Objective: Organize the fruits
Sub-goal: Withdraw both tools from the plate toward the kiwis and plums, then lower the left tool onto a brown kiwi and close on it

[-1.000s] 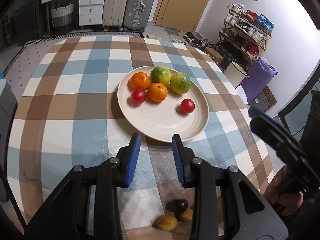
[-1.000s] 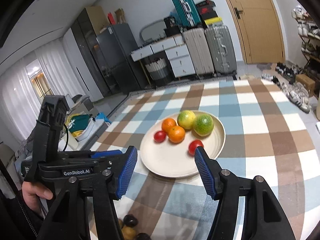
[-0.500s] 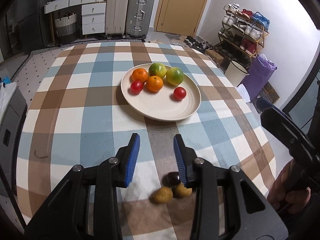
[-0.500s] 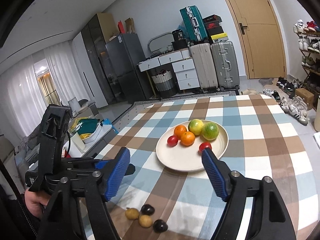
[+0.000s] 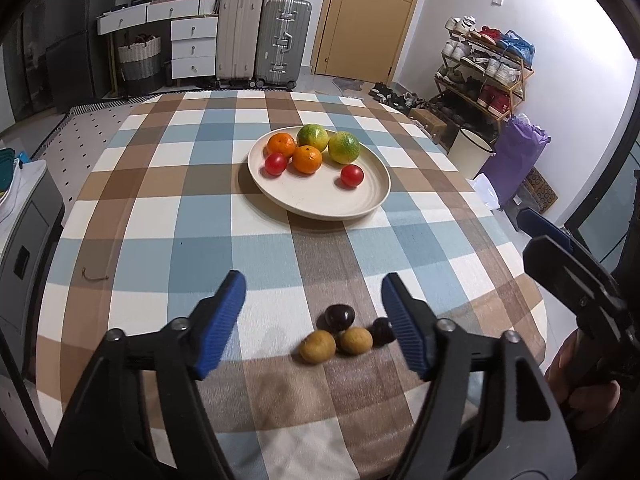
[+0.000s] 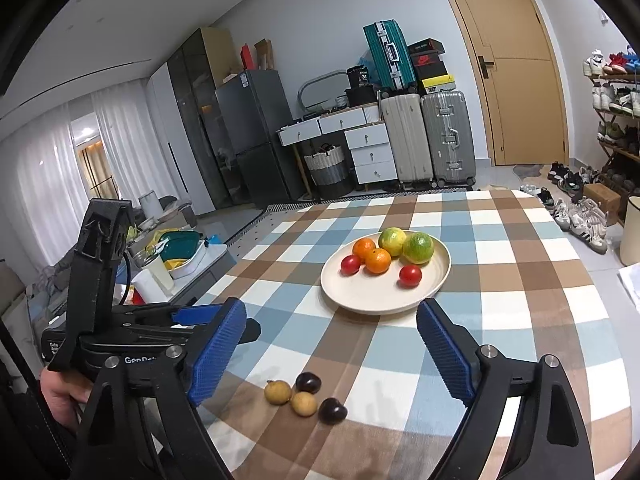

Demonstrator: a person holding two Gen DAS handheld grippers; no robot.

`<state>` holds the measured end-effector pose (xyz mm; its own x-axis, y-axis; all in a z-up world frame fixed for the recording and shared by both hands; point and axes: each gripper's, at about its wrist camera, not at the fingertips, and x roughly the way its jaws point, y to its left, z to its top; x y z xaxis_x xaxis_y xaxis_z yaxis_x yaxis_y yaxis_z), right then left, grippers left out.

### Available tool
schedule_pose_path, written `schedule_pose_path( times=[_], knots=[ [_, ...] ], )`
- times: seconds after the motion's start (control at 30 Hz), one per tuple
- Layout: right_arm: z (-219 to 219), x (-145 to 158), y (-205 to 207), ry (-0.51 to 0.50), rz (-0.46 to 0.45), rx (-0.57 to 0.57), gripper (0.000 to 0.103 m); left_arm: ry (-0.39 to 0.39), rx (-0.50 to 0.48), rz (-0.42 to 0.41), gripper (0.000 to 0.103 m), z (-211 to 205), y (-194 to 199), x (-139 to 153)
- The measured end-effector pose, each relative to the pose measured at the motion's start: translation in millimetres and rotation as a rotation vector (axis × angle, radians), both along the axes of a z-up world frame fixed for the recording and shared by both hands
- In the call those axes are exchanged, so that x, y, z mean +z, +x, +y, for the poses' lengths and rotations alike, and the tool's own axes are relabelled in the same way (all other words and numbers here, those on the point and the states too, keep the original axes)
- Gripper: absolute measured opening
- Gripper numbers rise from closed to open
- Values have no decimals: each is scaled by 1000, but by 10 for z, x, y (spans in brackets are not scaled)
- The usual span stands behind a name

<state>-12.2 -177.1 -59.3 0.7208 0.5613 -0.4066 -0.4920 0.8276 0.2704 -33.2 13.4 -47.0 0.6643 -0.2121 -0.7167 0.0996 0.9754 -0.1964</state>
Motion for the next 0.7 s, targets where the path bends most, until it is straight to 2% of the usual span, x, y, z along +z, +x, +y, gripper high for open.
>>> schedule_pose_path(
  times=[0.17, 0.7],
  knots=[
    [21, -49, -103, -18, 0, 3, 91, 10, -12, -16, 81, -37, -144, -52],
    [22, -211, -201, -27, 19, 6, 93, -8, 22, 122, 84, 88, -80, -562]
  ],
)
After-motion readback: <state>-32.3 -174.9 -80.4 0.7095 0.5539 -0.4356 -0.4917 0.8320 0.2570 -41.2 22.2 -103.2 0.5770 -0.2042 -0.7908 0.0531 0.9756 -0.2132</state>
